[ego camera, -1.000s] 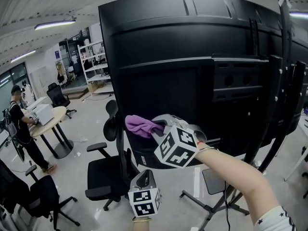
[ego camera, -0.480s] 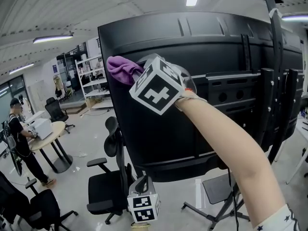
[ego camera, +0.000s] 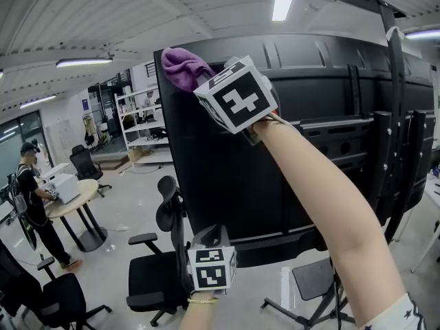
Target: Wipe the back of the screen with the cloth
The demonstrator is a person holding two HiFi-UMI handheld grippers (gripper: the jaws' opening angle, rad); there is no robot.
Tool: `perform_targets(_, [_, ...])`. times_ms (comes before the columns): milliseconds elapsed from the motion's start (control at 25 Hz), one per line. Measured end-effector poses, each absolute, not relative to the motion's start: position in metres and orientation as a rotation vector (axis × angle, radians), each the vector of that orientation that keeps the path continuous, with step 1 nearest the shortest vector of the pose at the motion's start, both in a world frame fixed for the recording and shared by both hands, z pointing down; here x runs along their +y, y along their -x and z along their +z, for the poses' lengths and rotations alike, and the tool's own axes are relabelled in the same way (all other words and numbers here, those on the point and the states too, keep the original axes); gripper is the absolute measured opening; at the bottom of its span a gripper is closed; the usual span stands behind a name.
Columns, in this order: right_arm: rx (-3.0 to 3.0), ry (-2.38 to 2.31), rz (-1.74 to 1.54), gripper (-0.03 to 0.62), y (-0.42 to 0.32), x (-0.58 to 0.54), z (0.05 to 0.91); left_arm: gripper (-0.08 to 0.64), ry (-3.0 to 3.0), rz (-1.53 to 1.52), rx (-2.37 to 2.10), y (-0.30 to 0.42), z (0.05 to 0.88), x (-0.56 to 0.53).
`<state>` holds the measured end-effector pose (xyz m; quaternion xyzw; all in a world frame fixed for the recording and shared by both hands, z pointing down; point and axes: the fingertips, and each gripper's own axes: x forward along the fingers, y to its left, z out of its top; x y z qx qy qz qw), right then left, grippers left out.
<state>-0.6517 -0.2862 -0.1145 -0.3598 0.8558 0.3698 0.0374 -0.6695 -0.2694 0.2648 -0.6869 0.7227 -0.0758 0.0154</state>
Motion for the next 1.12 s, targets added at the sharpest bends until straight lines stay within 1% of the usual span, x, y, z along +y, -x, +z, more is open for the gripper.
perform_targets(80, [2.658, 1.032, 1.013, 0.055, 0.667, -0.279, -0.116, 0.008, 2.136, -0.22, 2.235, 0.665, 0.249, -0.276])
perform_targets(200, [2.719, 1.062, 0.981, 0.055, 0.684, -0.288, -0.108, 0.008, 2.141, -0.197, 2.209, 0.659, 0.229, -0.283])
perform_targets(320, [2.732, 1.126, 0.975, 0.055, 0.67, -0.306, -0.105, 0.008, 2.139, -0.187, 2.182, 0.654, 0.215, -0.284])
perform_targets(480, [2.675, 1.246, 0.869, 0.055, 0.608, -0.331, -0.123, 0.008, 2.152, -0.173, 2.149, 0.645, 0.207, -0.288])
perform_targets(640, [2.579, 1.456, 0.779, 0.055, 0.521, -0.361, -0.136, 0.008, 2.205, -0.184, 2.106, 0.623, 0.214, -0.299])
perform_targets(880, [2.468, 1.731, 0.664, 0.055, 0.411, -0.398, -0.124, 0.008, 2.257, -0.223, 2.041, 0.593, 0.227, -0.307])
perform_targets(1000, [2.422, 1.828, 0.63, 0.055, 0.379, -0.407, -0.117, 0.008, 2.282, -0.235, 2.022, 0.584, 0.233, -0.309])
perform_targets(1120, [2.402, 1.841, 0.635, 0.055, 0.368, -0.405, -0.118, 0.008, 2.286, -0.243, 2.023, 0.579, 0.237, -0.309])
